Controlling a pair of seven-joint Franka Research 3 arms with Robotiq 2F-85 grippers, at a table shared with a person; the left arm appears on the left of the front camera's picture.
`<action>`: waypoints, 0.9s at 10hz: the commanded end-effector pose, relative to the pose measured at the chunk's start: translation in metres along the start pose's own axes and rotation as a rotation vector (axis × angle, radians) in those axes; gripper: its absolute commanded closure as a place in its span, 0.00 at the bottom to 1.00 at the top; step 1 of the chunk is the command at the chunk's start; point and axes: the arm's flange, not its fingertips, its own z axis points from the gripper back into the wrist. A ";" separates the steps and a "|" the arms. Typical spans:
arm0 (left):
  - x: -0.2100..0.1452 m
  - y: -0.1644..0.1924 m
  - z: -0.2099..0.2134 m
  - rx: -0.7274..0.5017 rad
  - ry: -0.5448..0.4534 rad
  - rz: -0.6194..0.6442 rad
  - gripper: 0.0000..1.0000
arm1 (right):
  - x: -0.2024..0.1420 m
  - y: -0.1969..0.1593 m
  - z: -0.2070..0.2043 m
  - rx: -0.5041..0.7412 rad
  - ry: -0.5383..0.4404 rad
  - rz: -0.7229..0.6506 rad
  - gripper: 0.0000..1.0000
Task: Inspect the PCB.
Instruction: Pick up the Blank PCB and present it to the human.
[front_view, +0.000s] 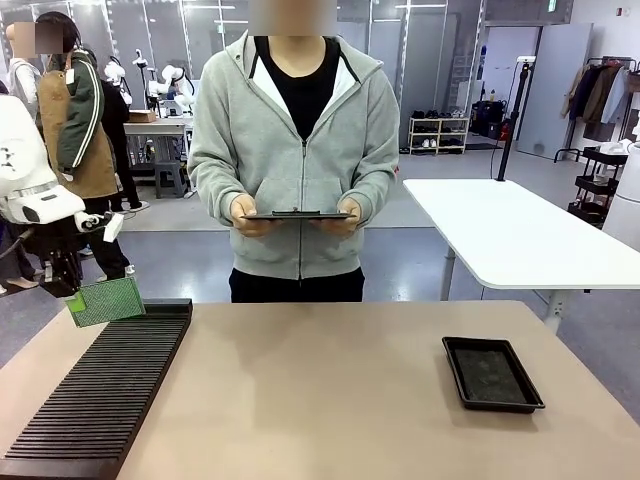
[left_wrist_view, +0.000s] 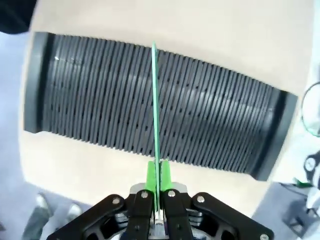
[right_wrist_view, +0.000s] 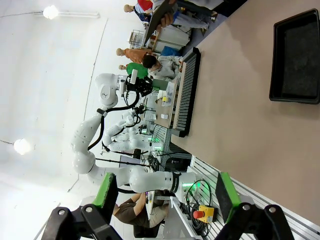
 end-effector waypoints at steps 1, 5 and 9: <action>-0.012 -0.010 0.002 -0.057 -0.091 0.026 1.00 | -0.001 0.001 0.002 0.003 0.006 0.005 0.00; -0.034 0.007 -0.013 -0.416 -0.411 0.403 1.00 | -0.001 0.001 0.002 0.003 0.006 0.005 0.00; -0.027 0.026 -0.077 -0.678 -0.781 0.669 1.00 | -0.001 0.001 0.002 0.003 0.006 0.005 0.00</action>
